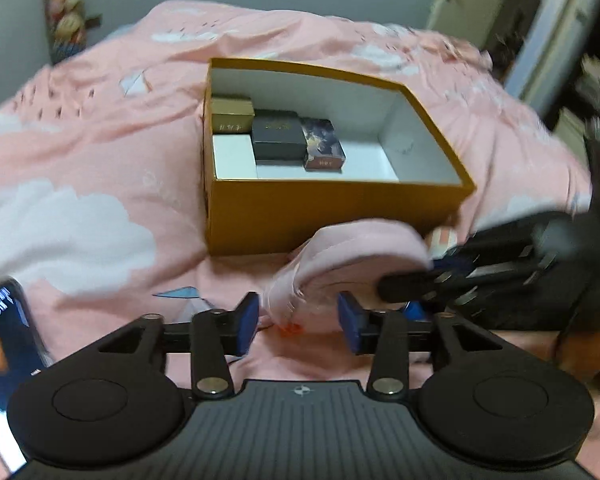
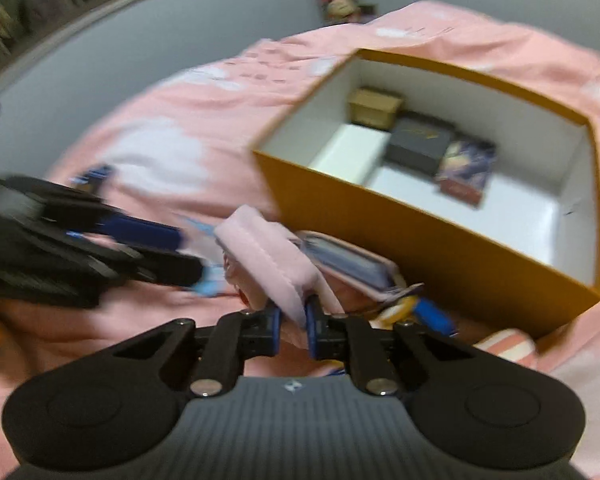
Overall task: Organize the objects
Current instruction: 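Grasp the pink mini backpack with the left tool while the right tool grasps the pink card wallet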
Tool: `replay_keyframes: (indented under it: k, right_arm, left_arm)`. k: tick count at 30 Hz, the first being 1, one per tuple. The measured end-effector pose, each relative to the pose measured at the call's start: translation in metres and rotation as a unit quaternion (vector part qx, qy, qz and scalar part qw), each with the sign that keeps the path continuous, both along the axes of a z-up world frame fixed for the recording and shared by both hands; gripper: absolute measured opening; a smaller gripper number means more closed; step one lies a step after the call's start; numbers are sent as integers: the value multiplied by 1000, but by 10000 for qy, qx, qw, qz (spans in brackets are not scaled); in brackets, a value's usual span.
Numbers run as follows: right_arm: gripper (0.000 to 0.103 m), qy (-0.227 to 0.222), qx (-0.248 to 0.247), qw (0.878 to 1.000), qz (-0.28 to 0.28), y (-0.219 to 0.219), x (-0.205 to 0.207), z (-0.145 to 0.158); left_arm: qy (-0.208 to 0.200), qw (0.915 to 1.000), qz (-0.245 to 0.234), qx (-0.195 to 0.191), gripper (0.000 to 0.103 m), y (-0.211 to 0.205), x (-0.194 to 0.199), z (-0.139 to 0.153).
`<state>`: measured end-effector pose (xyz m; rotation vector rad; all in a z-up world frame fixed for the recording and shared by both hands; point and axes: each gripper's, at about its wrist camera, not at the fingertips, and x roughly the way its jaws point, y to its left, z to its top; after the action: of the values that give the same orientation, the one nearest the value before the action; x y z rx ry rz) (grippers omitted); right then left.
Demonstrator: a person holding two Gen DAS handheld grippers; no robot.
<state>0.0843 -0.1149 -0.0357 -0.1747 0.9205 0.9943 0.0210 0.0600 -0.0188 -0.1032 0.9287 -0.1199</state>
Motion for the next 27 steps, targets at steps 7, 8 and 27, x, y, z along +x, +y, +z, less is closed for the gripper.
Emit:
replay_keyframes:
  k: [7, 8, 27]
  right_arm:
    - [13, 751, -25, 9970, 176, 25, 20, -28]
    - [13, 759, 21, 9970, 127, 27, 23, -32]
    - [40, -1401, -1038, 9845, 185, 3, 25, -35]
  left_arm:
    - [63, 9986, -295, 431, 68, -13, 11, -28]
    - [103, 9984, -238, 512, 66, -14, 15, -33]
    - [460, 9975, 424, -326, 48, 6, 43, -65]
